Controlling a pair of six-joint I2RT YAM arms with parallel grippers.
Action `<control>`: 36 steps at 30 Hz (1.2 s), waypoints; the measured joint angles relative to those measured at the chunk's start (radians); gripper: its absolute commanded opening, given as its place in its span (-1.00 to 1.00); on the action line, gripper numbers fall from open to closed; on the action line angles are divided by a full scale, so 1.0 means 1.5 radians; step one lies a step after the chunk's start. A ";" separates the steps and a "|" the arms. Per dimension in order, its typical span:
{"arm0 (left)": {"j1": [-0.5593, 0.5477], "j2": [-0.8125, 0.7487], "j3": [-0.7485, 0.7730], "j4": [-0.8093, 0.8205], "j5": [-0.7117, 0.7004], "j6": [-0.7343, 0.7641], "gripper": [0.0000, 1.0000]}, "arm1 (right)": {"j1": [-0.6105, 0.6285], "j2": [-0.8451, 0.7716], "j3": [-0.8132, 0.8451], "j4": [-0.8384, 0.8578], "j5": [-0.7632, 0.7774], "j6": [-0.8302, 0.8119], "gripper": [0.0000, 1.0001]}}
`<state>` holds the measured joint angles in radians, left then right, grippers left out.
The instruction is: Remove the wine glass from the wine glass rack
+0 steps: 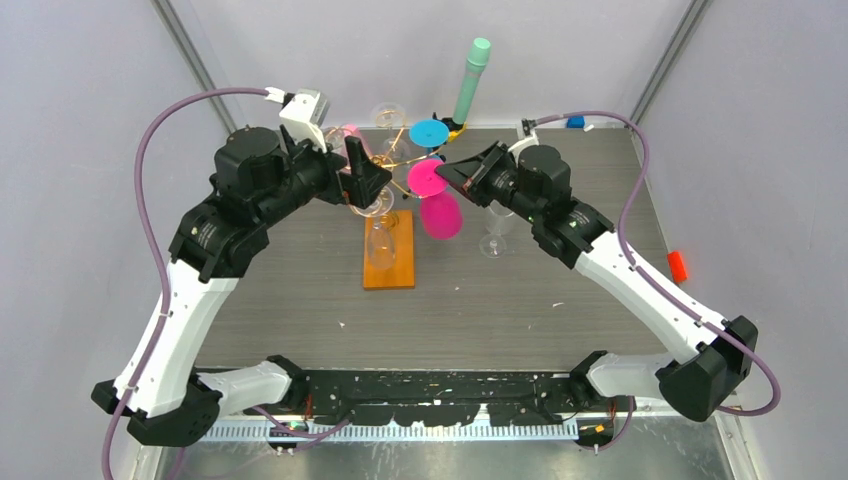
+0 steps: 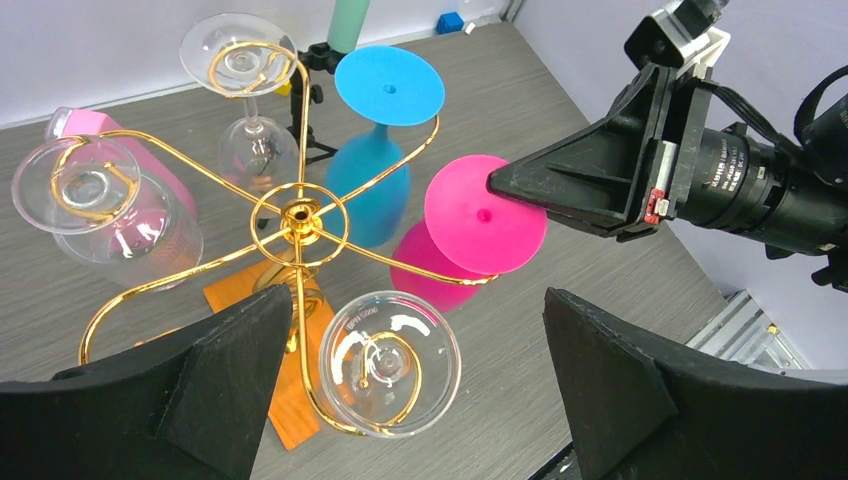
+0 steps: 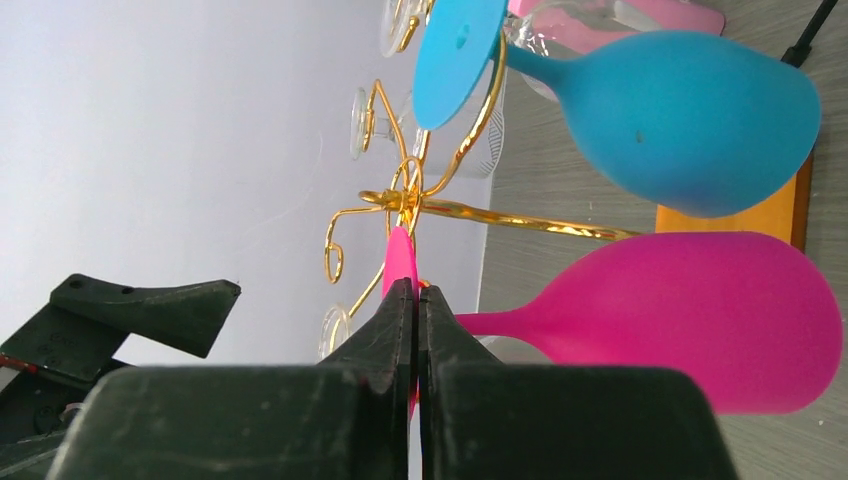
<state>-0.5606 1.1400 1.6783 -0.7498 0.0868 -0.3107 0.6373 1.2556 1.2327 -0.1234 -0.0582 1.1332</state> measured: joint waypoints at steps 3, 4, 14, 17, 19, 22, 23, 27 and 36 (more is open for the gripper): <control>0.000 -0.007 0.000 0.000 0.000 0.000 0.99 | 0.000 -0.010 -0.011 -0.003 0.001 0.020 -0.99; 0.000 -0.008 0.000 0.000 -0.001 0.000 0.99 | 0.000 -0.014 -0.014 -0.004 0.001 0.026 -0.99; 0.000 -0.010 -0.006 0.001 -0.011 -0.001 0.99 | 0.004 -0.035 -0.034 0.013 -0.027 0.093 -0.99; 0.000 -0.011 -0.010 0.002 -0.015 -0.001 0.99 | 0.011 -0.034 -0.035 0.024 -0.039 0.105 -0.99; 0.000 -0.011 -0.012 0.002 -0.018 -0.001 0.99 | 0.016 -0.033 -0.035 0.032 -0.045 0.107 -0.99; 0.000 -0.013 -0.015 0.003 -0.023 -0.001 0.99 | 0.020 -0.022 -0.035 0.046 -0.049 0.107 -0.99; 0.000 -0.014 -0.016 0.003 -0.024 0.000 0.99 | 0.020 -0.016 -0.033 0.050 -0.050 0.107 -0.99; 0.000 -0.020 -0.021 0.004 -0.032 -0.001 0.99 | 0.023 0.015 -0.025 0.065 -0.050 0.104 -0.99; 0.000 -0.042 -0.043 0.015 -0.081 -0.001 0.99 | 0.034 0.045 -0.002 0.081 -0.007 0.083 -0.99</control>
<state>-0.5606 1.0767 1.6135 -0.7277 -0.0345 -0.3115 0.6876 1.3231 1.2301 -0.0013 -0.0689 1.2572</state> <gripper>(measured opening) 0.995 0.036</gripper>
